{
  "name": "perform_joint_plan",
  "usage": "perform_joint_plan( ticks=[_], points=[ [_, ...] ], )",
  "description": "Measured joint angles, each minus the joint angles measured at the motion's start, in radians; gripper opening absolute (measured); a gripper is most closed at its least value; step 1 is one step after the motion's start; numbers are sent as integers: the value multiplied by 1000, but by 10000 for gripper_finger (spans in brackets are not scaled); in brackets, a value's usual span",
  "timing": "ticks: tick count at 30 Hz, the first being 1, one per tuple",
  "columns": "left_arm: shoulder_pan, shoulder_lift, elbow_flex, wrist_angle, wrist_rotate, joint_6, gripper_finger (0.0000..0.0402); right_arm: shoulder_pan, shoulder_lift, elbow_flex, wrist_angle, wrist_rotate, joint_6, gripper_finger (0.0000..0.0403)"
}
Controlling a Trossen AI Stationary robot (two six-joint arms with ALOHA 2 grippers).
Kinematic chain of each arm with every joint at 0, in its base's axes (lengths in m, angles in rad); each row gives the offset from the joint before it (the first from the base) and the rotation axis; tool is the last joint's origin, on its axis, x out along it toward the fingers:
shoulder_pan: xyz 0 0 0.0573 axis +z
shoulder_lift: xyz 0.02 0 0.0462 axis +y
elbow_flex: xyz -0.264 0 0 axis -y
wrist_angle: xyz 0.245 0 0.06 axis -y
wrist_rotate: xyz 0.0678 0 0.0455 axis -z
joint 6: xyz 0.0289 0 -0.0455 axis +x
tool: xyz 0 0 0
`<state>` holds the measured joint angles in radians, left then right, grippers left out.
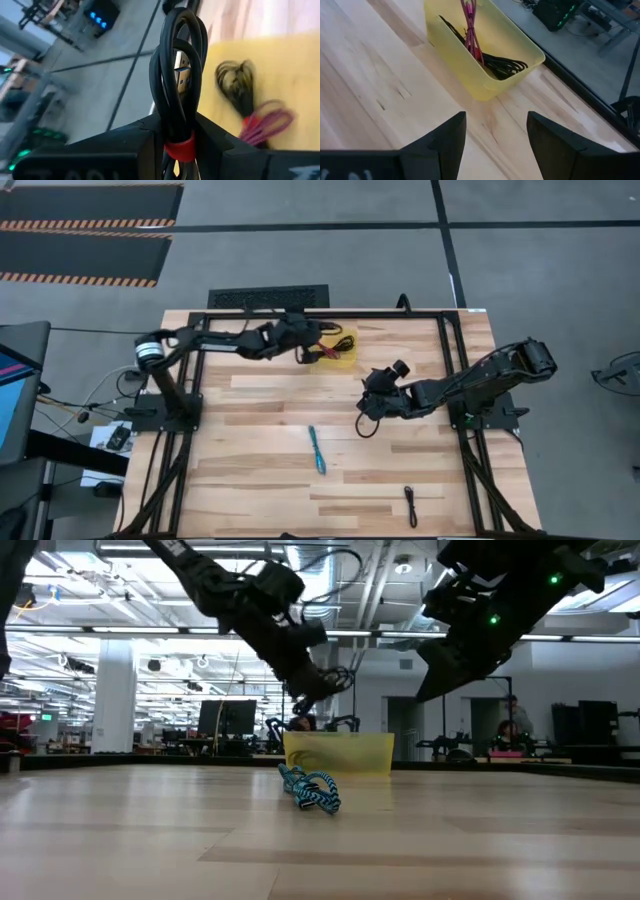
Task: Pick and place USB-C Cables
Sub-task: Put the left black charger cable into the yellow container, then put the blue charger cable into the yellow container
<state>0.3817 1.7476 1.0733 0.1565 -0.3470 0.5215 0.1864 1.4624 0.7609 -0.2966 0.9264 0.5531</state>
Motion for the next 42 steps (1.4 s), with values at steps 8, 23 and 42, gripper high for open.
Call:
perform_joint_plan(
  ticks=[8, 23, 42],
  points=[
    [-16, 82, 197, -271, 62, -64, 64, -4, 0, 0, -22, 20, 24, 234],
    [-21, 152, 238, -336, 95, -90, 152, 3, 0, 0, -7, 19, 27, 234],
    [-59, 143, 238, -355, -28, -213, 191, 10, 0, 0, -23, 17, 27, 234]
  ],
)
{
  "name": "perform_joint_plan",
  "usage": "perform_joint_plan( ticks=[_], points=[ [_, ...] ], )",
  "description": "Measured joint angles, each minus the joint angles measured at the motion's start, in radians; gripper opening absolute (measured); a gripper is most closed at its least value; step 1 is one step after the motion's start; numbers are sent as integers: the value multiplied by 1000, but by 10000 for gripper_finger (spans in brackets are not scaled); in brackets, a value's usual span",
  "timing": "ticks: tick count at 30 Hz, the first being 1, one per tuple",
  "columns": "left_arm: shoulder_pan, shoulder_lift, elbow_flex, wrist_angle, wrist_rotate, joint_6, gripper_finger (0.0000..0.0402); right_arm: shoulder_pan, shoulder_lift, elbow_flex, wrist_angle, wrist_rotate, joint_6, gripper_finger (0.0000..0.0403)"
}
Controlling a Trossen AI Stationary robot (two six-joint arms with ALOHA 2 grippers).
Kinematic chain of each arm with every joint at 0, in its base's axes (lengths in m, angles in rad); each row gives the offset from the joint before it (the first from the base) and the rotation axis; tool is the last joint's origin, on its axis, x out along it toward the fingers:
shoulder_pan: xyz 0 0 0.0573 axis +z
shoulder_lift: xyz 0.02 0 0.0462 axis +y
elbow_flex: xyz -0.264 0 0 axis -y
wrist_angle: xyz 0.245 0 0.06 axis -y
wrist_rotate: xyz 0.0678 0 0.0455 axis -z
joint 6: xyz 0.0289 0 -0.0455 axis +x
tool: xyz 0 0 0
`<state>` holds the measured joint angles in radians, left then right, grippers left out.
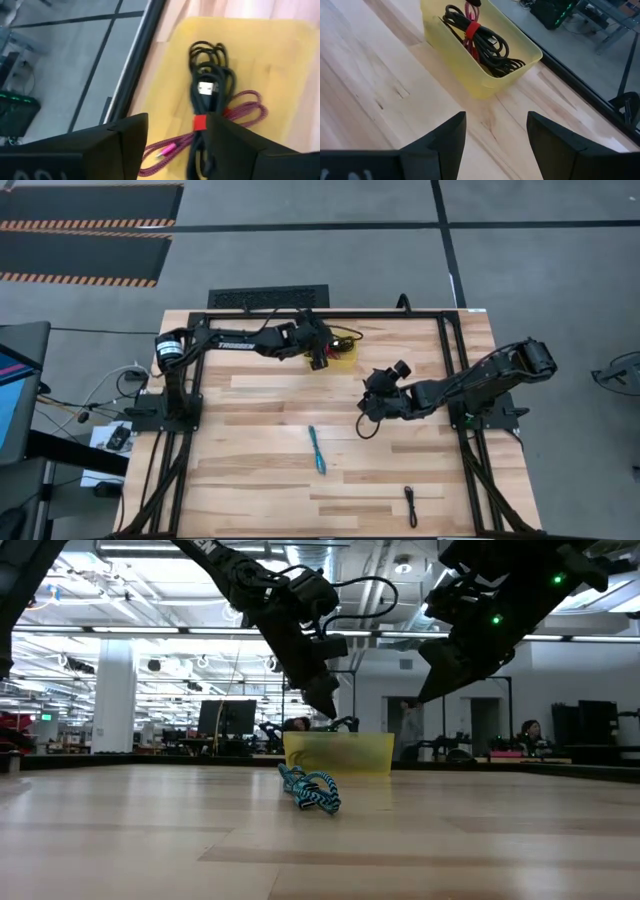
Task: Pick and place USB-C Cables
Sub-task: Put the blue charger cable into the yellow container
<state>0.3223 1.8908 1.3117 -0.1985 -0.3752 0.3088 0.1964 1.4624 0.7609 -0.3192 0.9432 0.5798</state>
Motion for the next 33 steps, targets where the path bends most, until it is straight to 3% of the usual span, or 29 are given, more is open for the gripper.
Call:
perform_joint_plan(
  ticks=[5, 10, 13, 20, 27, 33],
  points=[
    [-72, -24, 0, -71, 10, -27, 167, 14, -1, 0, -36, 3, 22, 234],
    [-191, -63, -1, -201, 182, -58, 149, 21, -11, 0, -86, 15, 74, 234],
    [-277, -68, 0, -212, 231, -53, 141, 25, -12, 0, -94, 29, 86, 234],
    [-430, -68, 0, -202, 223, -62, 138, 26, -12, 1, -85, 25, 95, 234],
    [-510, -68, 0, -204, 154, -109, 138, 27, -13, 29, -17, -10, 48, 234],
    [-546, -115, -78, -143, 152, -148, 137, 32, -13, 30, 131, -200, -127, 229]
  ],
)
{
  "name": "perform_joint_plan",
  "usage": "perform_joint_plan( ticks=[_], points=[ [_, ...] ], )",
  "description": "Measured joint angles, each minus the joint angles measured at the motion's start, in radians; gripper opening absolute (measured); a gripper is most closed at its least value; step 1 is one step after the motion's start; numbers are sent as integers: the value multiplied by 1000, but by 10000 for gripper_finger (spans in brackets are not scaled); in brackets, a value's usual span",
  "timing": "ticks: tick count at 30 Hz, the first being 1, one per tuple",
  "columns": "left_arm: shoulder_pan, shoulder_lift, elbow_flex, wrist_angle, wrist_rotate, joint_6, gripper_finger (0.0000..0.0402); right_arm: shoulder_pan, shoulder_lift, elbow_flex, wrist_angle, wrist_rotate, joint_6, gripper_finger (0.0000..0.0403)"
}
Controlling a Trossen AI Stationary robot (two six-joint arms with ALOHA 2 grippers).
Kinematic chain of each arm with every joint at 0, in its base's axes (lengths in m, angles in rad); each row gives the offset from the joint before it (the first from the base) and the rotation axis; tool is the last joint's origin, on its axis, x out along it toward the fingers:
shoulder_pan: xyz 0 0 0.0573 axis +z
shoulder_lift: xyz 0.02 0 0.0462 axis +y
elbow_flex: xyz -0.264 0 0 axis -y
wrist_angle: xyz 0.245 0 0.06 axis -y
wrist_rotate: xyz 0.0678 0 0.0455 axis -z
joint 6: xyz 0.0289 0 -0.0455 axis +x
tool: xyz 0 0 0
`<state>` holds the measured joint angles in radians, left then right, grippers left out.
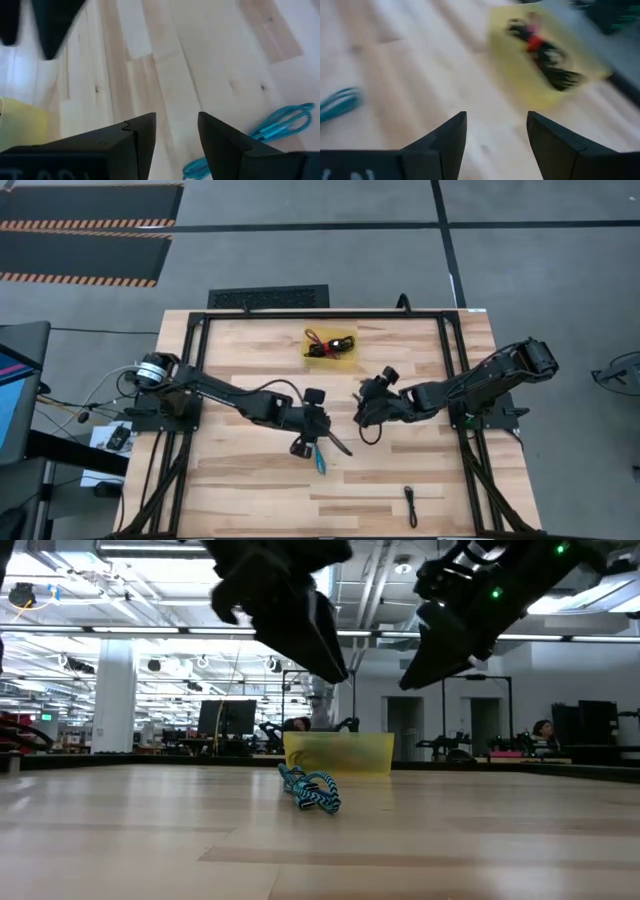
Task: Pick and place USB-C Cables
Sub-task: Put the blue charger cable into the yellow container
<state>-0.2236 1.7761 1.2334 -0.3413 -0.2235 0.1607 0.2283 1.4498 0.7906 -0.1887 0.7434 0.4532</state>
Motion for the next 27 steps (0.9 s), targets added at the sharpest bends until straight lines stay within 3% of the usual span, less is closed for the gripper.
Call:
perform_joint_plan(
  ticks=[3, 8, 13, 17, 27],
  points=[
    [-12, -85, -124, 91, -7, -41, 137, 7, 0, 0, 43, -66, -42, 213],
    [-12, -263, -367, 334, -53, -97, 137, 33, 0, 0, 73, -69, -70, 183],
    [-15, -336, -548, 642, -4, -59, 137, 48, 0, 0, 81, -71, -73, 158],
    [-21, -315, -587, 747, 49, 26, 137, 42, 0, 0, 93, -64, -88, 141],
    [-21, -302, -588, 779, 52, 100, 137, 4, 0, 0, 79, -65, -130, 102]
  ],
)
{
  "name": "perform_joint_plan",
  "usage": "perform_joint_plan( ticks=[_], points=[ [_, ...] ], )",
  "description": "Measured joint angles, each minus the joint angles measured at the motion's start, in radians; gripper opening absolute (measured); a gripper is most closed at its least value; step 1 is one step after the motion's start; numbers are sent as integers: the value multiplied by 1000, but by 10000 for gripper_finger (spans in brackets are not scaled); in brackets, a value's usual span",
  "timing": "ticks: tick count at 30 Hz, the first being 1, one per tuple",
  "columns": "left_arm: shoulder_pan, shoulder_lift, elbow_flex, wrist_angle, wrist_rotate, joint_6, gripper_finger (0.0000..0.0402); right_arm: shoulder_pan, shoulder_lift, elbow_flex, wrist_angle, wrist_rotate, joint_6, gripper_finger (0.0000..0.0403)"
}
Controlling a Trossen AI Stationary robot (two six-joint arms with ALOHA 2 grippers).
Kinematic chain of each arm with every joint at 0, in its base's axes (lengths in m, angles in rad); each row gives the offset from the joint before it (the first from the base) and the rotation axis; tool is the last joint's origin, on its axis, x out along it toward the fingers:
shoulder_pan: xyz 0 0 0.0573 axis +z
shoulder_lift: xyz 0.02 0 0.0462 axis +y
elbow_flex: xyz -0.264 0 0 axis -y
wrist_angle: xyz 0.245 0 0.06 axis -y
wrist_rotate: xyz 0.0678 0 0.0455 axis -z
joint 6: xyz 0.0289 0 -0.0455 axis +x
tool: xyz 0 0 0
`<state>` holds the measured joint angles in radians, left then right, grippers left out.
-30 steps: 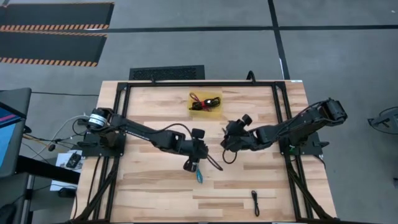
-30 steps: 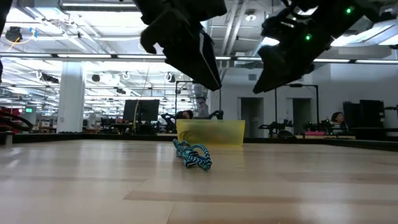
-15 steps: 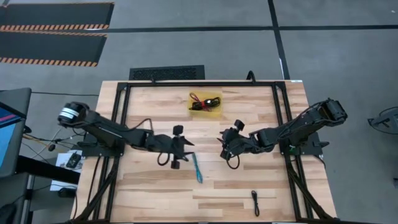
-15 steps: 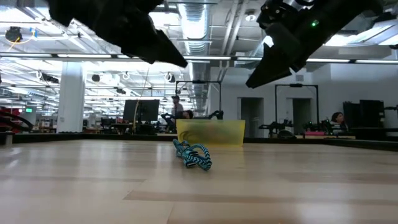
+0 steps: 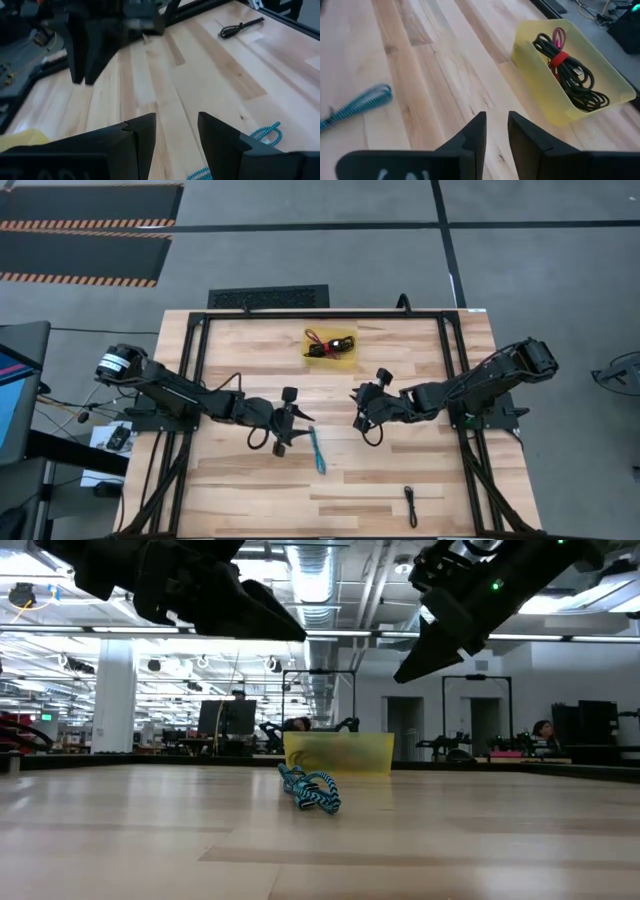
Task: Pick and place USB-C Cables
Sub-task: Put the blue charger cable into the yellow container
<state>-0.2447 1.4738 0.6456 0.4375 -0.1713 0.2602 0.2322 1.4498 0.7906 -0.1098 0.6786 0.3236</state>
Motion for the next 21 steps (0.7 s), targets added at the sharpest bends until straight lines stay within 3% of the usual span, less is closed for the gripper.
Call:
perform_joint_plan(
  ticks=[14, 17, 21],
  points=[
    [6, 0, 0, 81, -2, 115, 137, -45, -2, 0, -67, -38, 33, 72],
    [13, 0, 0, 80, 17, 116, 137, -73, -42, 0, -59, -147, -35, 64],
    [33, 0, 0, 81, 93, 115, 137, -120, -115, -28, -9, -401, -120, 49]
  ],
)
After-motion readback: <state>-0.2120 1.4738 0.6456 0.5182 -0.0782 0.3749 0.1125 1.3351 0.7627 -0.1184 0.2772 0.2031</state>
